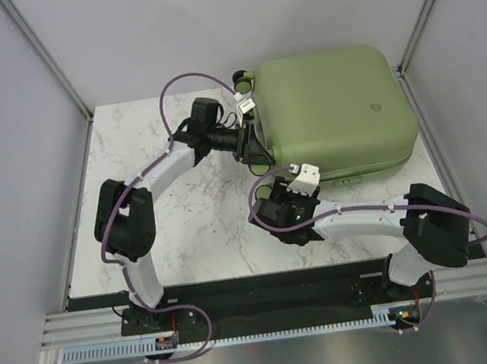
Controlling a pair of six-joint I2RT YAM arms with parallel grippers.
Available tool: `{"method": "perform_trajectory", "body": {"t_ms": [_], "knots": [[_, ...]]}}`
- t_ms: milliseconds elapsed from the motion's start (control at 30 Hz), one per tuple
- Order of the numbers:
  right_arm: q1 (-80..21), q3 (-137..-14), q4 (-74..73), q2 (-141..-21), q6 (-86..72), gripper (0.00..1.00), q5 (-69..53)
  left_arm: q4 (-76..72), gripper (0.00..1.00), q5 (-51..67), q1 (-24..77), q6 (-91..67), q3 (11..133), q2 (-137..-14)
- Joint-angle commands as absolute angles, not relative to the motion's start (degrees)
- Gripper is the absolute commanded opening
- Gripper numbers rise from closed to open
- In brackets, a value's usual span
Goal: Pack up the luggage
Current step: Zip the luggage at the center of the board.
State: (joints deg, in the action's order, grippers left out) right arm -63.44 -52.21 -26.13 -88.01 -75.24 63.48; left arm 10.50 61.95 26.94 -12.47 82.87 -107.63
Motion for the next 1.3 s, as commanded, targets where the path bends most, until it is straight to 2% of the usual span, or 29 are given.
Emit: {"method": "perform_trajectory", "body": {"t_ms": [0,333,467,633,667,733,767,967,1267], "knots": [[-63.63,-51.15,-22.24,-89.56,-80.23,0.7,68.11,2.99,0.02,60.03,24.61,-15.64,84.55,-107.05],[-63.9,-51.68,-16.61,-95.44,-81.3,0.66,70.66,1.14,0.02,59.85,24.61,-16.44,82.79,-107.05],[-63.9,-53.26,-16.7,-96.24,-80.95,0.59,73.21,1.14,0.02,60.12,24.52,-16.35,82.71,-106.87],[-63.63,-56.15,-18.19,-97.91,-81.38,0.31,75.58,0.97,0.02,60.82,24.26,-16.44,82.71,-107.05],[-63.55,-56.51,-19.32,-98.08,-81.91,0.2,75.76,0.97,0.02,60.82,24.26,-16.44,82.71,-107.14],[-63.37,-57.65,-22.39,-98.26,-82.61,0.1,75.76,0.97,0.02,61.08,23.91,-16.44,82.62,-107.14],[-63.37,-58.09,-23.89,-98.35,-83.23,0.0,75.94,0.97,0.02,61.0,23.82,-16.52,82.62,-107.14],[-61.53,-59.5,-39.87,-98.09,-91.93,0.0,75.24,0.62,0.02,61.17,22.94,-17.14,82.7,-107.23],[-58.71,-55.11,-48.33,-90.27,-92.2,0.0,75.06,0.18,0.02,61.26,21.53,-17.84,82.71,-107.4]]}}
